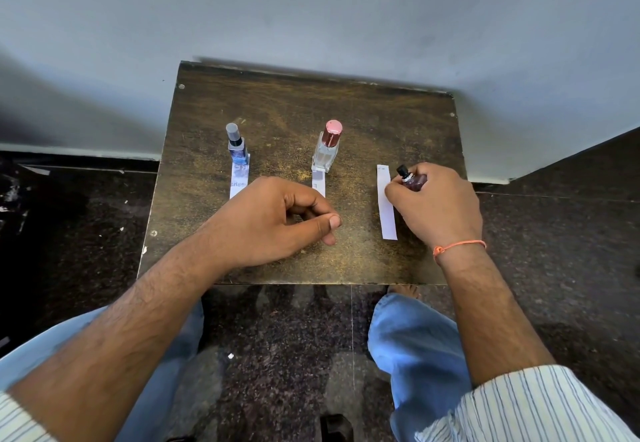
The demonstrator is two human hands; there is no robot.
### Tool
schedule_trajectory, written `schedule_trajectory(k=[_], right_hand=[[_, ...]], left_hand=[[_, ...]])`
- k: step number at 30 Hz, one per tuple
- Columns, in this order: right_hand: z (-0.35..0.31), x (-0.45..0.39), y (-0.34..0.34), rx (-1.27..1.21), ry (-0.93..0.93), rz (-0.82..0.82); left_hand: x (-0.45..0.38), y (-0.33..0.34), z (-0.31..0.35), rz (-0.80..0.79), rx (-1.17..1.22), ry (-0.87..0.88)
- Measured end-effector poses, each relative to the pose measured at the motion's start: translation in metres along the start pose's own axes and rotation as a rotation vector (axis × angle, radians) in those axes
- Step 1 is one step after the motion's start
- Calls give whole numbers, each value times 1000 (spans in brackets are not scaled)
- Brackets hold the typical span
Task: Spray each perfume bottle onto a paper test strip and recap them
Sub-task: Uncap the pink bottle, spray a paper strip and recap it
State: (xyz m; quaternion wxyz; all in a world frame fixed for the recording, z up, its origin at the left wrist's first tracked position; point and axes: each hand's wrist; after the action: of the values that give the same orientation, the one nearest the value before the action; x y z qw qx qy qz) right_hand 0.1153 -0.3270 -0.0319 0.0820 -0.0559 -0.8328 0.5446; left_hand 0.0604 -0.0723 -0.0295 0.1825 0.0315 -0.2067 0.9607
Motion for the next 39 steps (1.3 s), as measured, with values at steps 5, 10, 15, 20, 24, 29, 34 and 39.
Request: schedule_trajectory(k=[5, 10, 15, 20, 24, 29, 34, 39], right_hand=[[1, 1, 0, -31, 7, 6], [3, 1, -2, -110, 25, -16], [2, 6, -4, -588, 68, -159], [-18, 23, -9, -940, -82, -370], [-27, 37, -1, -967, -178, -506], [-33, 43, 3, -994, -184, -520], [-37, 46, 2, -1044, -193, -597], [-20, 29, -9, -816, -300, -295]], left_hand=[[0, 1, 0, 1, 7, -2], [-1, 2, -3, 11, 5, 4], [-3, 6, -4, 63, 47, 0], [-6, 10, -5, 170, 110, 8], [-7, 13, 1, 205, 174, 69], [-9, 12, 4, 149, 189, 114], [-10, 14, 4, 185, 177, 150], [-11, 10, -3, 222, 99, 157]])
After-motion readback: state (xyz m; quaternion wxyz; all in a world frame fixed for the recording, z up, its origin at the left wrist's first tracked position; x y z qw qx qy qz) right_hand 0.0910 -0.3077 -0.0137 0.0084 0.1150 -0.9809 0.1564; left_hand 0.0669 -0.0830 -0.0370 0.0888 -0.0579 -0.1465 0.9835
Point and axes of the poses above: each hand's wrist, its own x-axis away from the middle knuckle, its own y-axis out of the palm, z = x × y, and after that the axes turned 4 degrees about z, right-handed
